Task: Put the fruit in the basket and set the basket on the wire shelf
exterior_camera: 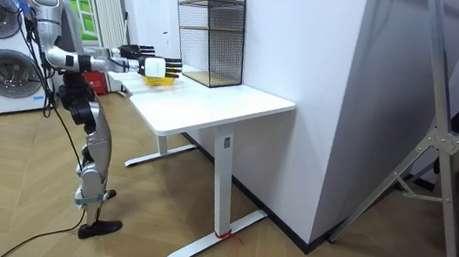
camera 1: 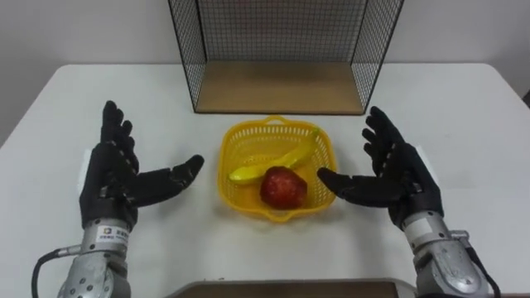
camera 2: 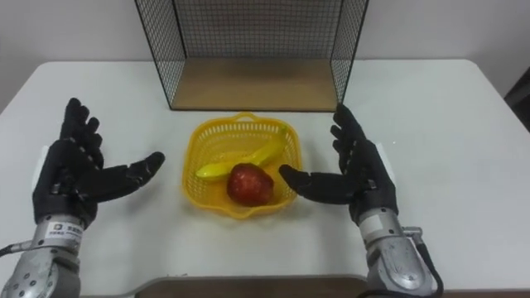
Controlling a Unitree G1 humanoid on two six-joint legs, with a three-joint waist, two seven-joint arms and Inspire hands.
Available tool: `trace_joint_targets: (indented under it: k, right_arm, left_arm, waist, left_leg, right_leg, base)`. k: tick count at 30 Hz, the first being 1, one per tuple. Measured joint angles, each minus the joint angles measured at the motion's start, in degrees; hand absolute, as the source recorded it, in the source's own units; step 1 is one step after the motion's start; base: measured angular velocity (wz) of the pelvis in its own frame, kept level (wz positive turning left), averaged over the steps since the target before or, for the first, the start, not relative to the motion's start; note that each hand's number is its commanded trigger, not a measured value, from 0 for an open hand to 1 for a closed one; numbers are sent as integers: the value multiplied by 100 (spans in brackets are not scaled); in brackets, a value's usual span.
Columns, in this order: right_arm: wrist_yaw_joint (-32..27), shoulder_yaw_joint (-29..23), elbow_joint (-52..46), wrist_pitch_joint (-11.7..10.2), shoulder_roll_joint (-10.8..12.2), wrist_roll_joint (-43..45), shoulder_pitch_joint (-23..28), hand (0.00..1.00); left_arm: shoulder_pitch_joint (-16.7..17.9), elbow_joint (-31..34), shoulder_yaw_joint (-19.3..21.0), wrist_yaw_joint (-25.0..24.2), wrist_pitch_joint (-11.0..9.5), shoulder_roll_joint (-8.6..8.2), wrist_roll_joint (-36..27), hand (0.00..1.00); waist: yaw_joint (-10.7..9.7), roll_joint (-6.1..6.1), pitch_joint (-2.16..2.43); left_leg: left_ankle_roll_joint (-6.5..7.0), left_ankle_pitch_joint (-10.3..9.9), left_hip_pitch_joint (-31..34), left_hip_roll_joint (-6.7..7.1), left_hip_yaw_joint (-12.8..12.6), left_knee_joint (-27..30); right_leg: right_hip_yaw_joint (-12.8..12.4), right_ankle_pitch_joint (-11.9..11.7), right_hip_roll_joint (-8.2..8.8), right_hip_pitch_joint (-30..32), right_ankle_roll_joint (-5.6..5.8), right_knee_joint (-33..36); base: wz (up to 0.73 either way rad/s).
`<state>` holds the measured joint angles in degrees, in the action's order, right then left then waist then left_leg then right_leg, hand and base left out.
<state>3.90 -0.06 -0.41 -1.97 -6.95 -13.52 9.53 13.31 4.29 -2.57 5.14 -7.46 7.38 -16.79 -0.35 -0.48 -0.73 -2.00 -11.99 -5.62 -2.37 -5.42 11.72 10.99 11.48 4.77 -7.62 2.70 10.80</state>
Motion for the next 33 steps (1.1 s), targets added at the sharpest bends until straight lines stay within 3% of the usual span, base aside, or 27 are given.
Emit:
trace_joint_targets:
  k: [12, 19, 26, 33]
  right_arm:
    - [6, 151, 101, 0, 9, -110, -2, 0]
    - [3, 272, 433, 0, 9, -209, -8, 0]
    - [-2, 277, 464, -2, 9, -253, -60, 0]
    - [86, 533, 464, -2, 11, -645, -59, 0]
  left_arm:
    - [-1, -311, -84, -398, 35, -37, -17, 0]
    - [-5, -513, -92, -671, 145, -104, -10, 0]
    - [-2, -543, -136, -711, 218, -140, -52, 0]
    - [5, -600, -527, -887, 218, -142, -66, 0]
  waist:
    - [-64, -27, -7]
    - [51, -72, -31]
    - [67, -11, -2]
    - [51, 19, 18]
  left_leg:
    - [0, 0, -17, -5, -80, 1]
    - [1, -1, 27, -18, -162, 10]
    - [3, -2, 145, -37, -197, 88]
    - [3, -1, 95, -44, -247, 41]
  right_leg:
    - [-87, 0, -2, 33, 0, 19]
    - [-154, 0, -2, 135, 0, 101]
    - [-153, -4, -4, 253, -7, 179]
    - [-192, -11, -11, 244, -16, 183]
  base:
    - [-3]
    - [-5]
    - [0]
    - [-3]
